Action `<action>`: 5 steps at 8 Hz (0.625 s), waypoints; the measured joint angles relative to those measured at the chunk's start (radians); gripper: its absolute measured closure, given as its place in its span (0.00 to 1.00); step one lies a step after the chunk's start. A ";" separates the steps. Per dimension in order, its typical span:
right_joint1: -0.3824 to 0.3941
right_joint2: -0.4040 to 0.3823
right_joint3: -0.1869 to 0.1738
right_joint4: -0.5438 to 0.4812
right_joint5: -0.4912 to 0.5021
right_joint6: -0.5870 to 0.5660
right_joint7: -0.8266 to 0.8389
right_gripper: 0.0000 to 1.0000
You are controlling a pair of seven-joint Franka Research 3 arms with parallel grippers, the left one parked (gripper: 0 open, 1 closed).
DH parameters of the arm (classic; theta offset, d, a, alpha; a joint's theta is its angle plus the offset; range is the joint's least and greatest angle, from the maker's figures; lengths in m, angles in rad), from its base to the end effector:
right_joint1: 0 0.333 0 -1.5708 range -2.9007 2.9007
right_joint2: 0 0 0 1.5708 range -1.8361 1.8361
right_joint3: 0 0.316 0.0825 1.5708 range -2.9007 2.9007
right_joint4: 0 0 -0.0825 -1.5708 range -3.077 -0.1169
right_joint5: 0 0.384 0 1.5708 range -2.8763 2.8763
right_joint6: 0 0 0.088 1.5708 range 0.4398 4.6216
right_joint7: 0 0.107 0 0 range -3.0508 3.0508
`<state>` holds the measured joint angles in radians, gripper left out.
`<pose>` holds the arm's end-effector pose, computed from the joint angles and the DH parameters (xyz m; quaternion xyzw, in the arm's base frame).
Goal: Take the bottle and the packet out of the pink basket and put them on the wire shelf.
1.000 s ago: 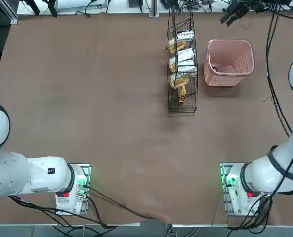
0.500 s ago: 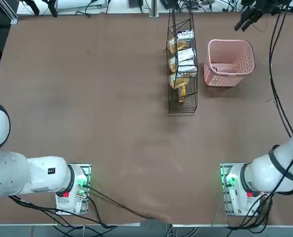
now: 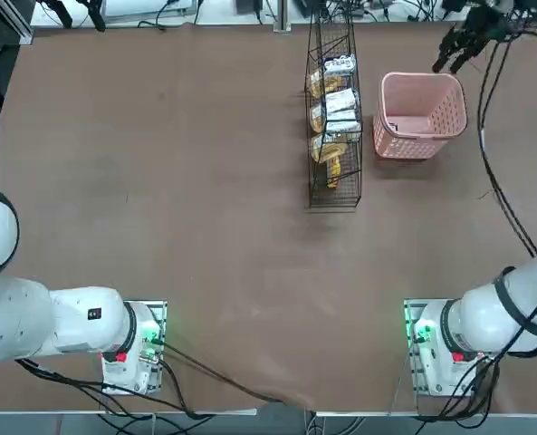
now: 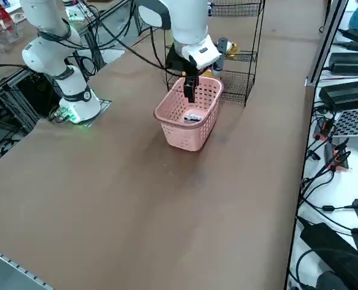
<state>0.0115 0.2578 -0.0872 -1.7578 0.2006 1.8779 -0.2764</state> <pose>0.6151 -0.0281 0.4103 -0.9923 -0.0637 0.0523 0.0926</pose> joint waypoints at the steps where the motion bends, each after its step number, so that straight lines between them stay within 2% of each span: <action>1: 0.003 -0.031 0.042 -0.054 -0.039 0.043 0.085 0.19; 3: 0.005 -0.071 0.085 -0.135 -0.072 0.128 0.180 0.13; 5: 0.008 -0.078 0.106 -0.216 -0.083 0.245 0.253 0.12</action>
<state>0.0194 0.1796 0.0186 -1.9736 0.1179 2.1233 -0.0231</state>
